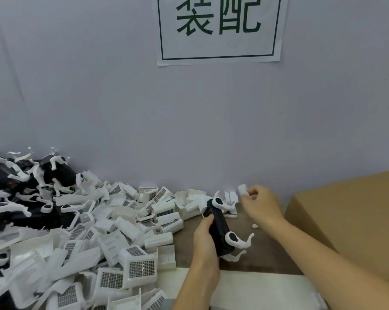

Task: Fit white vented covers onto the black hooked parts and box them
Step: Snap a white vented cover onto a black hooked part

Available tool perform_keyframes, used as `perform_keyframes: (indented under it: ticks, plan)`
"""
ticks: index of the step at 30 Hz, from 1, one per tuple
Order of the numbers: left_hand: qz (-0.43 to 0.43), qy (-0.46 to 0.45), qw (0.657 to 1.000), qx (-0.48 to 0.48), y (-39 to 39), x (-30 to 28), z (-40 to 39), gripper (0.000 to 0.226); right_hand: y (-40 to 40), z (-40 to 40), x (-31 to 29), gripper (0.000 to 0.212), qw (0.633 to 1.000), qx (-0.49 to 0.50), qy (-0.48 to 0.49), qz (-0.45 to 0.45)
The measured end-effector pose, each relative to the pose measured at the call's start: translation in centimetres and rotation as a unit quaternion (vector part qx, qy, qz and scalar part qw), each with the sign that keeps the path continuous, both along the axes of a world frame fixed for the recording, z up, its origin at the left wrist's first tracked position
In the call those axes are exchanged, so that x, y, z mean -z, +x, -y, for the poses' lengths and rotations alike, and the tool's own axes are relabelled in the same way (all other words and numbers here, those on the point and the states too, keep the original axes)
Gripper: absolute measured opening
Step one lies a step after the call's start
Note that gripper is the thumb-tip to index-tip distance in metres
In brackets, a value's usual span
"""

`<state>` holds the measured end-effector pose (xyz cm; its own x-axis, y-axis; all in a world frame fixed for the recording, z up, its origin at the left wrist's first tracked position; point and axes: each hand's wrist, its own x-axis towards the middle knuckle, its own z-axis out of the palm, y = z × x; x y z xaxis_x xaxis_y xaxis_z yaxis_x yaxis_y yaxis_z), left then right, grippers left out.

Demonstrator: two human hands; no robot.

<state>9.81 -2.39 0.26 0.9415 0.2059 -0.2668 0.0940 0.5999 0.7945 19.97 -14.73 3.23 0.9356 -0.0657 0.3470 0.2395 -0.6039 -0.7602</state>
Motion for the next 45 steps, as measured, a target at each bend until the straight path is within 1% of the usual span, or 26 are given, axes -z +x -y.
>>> perform_keyframes:
  ticks: [1,2,4,6,7,8,9,11,12,14,15,17,18,19,21,23,26,28,32,35,38,40,41,43,44,45]
  plan:
    - [0.005,0.01,1.0,0.006,0.0,0.1,0.1,0.026,-0.7,-0.1,-0.4,0.012,0.995,-0.013,0.098,-0.026]
    - [0.012,0.026,1.0,0.006,0.0,0.1,0.1,0.025,-1.5,-0.1,-0.6,0.012,0.981,-0.023,0.188,-0.046]
    - [0.028,0.056,0.998,-0.009,-0.1,0.0,0.2,0.025,-3.3,0.2,-0.3,0.02,0.941,-0.036,0.331,-0.06]
    - [0.03,0.063,0.997,-0.022,-0.3,-0.2,0.3,0.031,-5.2,0.4,0.4,0.036,0.9,-0.044,0.431,-0.052]
    - [0.033,0.072,0.997,-0.026,-0.4,-0.3,0.3,0.034,-6.0,0.6,0.9,0.043,0.889,-0.05,0.452,-0.052]
    - [0.037,0.086,0.995,-0.029,-0.5,-0.4,0.2,0.039,-6.7,0.8,1.4,0.048,0.889,-0.057,0.45,-0.06]
    - [0.042,0.106,0.993,-0.029,-0.6,-0.5,0.2,0.043,-7.3,0.9,1.8,0.048,0.899,-0.068,0.427,-0.07]
    - [0.051,0.147,0.988,-0.022,-0.4,-0.4,0.1,0.053,-7.9,1.3,2.1,0.033,0.925,-0.093,0.362,-0.071]
    - [0.052,0.158,0.986,-0.014,-0.5,-0.4,0.3,0.054,-8.1,1.4,2.0,0.026,0.932,-0.094,0.347,-0.051]
    - [0.047,0.166,0.985,0.001,-0.6,-0.4,0.5,0.048,-8.3,1.3,1.6,0.027,0.931,-0.08,0.356,0.003]
    - [0.046,0.166,0.985,0.005,-0.6,-0.4,0.7,0.045,-8.3,1.0,1.4,0.03,0.924,-0.08,0.374,0.025]
    - [0.051,0.146,0.988,0.015,-0.5,-0.3,0.8,0.039,-8.3,0.1,1.5,0.034,0.906,-0.104,0.409,0.034]
    - [0.052,0.124,0.991,0.026,-0.5,-0.3,0.8,0.035,-8.3,-0.3,1.9,0.035,0.911,-0.112,0.396,0.033]
    - [0.05,0.097,0.993,0.042,-0.6,-0.5,0.8,0.034,-8.2,-0.7,2.4,0.035,0.924,-0.115,0.363,0.033]
    - [0.048,0.054,0.996,0.06,-0.7,-0.7,0.6,0.042,-8.2,-1.1,3.1,0.035,0.952,-0.119,0.281,0.036]
    - [0.059,0.052,0.996,0.047,-0.6,-0.6,0.6,0.044,-8.4,-1.2,3.3,0.034,0.968,-0.115,0.216,0.049]
    - [0.072,0.085,0.994,0.015,-0.4,-0.5,0.7,0.043,-8.7,-1.3,3.0,0.035,0.976,-0.118,0.167,0.074]
    - [0.081,0.087,0.993,0.008,-0.3,-0.4,0.8,0.043,-8.8,-1.5,2.8,0.036,0.978,-0.117,0.15,0.086]
    - [0.097,0.09,0.991,0.012,-0.4,-0.5,0.8,0.043,-8.8,-1.6,2.8,0.042,0.986,-0.099,0.109,0.077]
    - [0.121,0.131,0.984,0.003,-0.7,-0.6,1.0,0.034,-8.7,-1.3,3.0,0.042,0.985,-0.119,0.111,0.054]
    - [0.124,0.186,0.975,0.005,-0.8,-0.5,0.9,0.03,-8.8,-1.1,3.1,0.04,0.982,-0.138,0.118,0.044]
    - [0.135,0.181,0.974,-0.002,-0.9,-0.7,0.9,0.028,-8.8,-0.9,3.1,0.036,0.979,-0.149,0.135,0.047]
    - [0.139,0.168,0.976,-0.009,-0.9,-0.8,0.8,0.027,-8.7,-0.8,3.1,0.031,0.974,-0.159,0.157,0.041]
    - [0.149,0.149,0.977,-0.014,-0.9,-0.9,0.6,0.024,-8.8,-0.7,2.8,0.018,0.954,-0.178,0.241,0.002]
    - [0.154,0.152,0.976,-0.01,-0.9,-0.9,0.6,0.023,-8.8,-0.5,2.6,0.012,0.94,-0.188,0.283,-0.025]
    - [0.159,0.162,0.974,-0.006,-0.8,-0.9,0.5,0.022,-8.7,-0.5,2.4,0.012,0.928,-0.199,0.311,-0.047]
